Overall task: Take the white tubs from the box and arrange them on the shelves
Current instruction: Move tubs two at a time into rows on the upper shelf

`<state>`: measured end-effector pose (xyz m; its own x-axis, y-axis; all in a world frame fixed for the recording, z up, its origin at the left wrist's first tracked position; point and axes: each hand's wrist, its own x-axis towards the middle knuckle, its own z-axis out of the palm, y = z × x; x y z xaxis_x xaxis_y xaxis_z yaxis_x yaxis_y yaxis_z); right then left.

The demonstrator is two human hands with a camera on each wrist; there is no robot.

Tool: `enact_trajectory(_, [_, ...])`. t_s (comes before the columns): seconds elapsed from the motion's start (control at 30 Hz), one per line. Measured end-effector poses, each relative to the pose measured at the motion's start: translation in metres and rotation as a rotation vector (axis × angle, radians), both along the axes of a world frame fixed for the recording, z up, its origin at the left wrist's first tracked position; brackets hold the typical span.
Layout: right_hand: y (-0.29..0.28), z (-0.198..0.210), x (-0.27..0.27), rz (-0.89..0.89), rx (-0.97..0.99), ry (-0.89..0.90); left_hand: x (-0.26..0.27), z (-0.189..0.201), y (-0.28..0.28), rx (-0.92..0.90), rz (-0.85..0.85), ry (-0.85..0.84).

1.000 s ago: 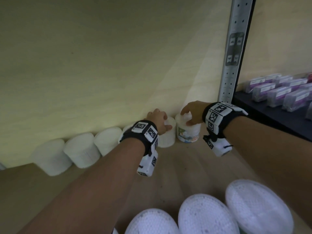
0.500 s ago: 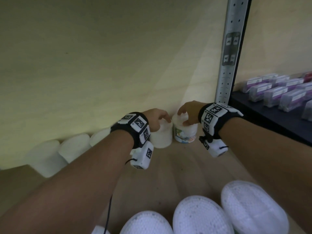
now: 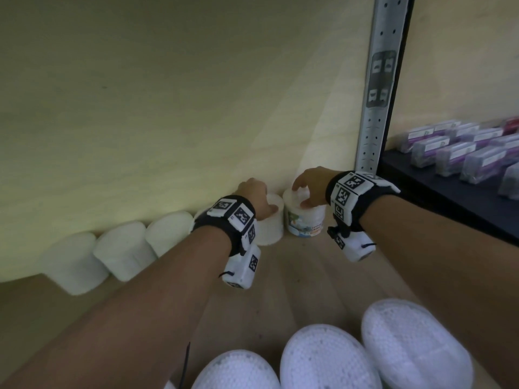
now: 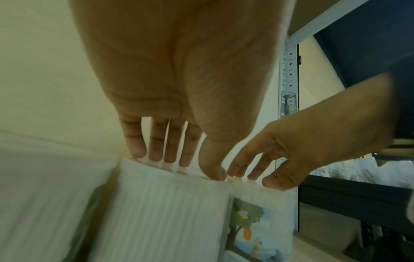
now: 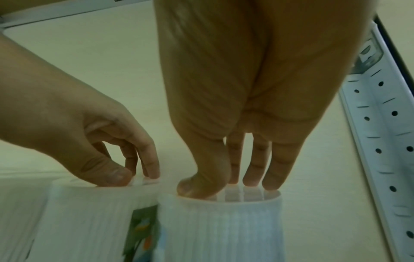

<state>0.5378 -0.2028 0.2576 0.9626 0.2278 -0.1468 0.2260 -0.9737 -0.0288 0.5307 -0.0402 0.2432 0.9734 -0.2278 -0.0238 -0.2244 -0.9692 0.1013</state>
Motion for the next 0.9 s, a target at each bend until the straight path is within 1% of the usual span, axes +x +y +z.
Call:
enact_trajectory(0.13, [0.000,-0.001,0.002,0.001,-0.006,-0.006,0.000,0.002,0.006,-0.076,-0.068,0.089])
enact_trajectory(0.2, [0.001,-0.001,0.002,0.008,-0.017,-0.012,0.001,0.006,0.009,-0.079,-0.120,0.140])
enact_trajectory(0.27, [0.002,-0.001,0.003,0.012,-0.026,-0.012,0.000,0.010,0.011,-0.078,-0.159,0.154])
enact_trajectory(0.33, [0.001,-0.001,0.003,0.013,-0.031,-0.008,-0.002,0.012,0.013,-0.144,-0.155,0.117])
enact_trajectory(0.4, [0.001,0.000,0.003,0.021,-0.035,-0.007,-0.005,0.008,0.014,-0.233,-0.094,0.020])
enact_trajectory(0.43, [0.001,0.000,0.003,0.026,-0.038,-0.009,-0.006,0.006,0.014,-0.245,-0.059,-0.041])
enact_trajectory(0.5, [0.001,0.000,0.002,0.038,-0.047,-0.016,-0.005,-0.001,0.012,-0.201,-0.005,-0.097])
enact_trajectory(0.63, [0.001,0.000,0.002,0.052,-0.053,-0.024,-0.003,-0.009,0.008,-0.057,0.035,-0.075])
enact_trajectory(0.7, [0.000,0.000,0.003,0.049,-0.047,-0.025,-0.002,-0.009,0.008,-0.048,0.027,-0.070])
enact_trajectory(0.9, [0.000,-0.001,0.004,0.046,-0.030,-0.026,-0.002,-0.002,0.010,-0.082,-0.028,0.035])
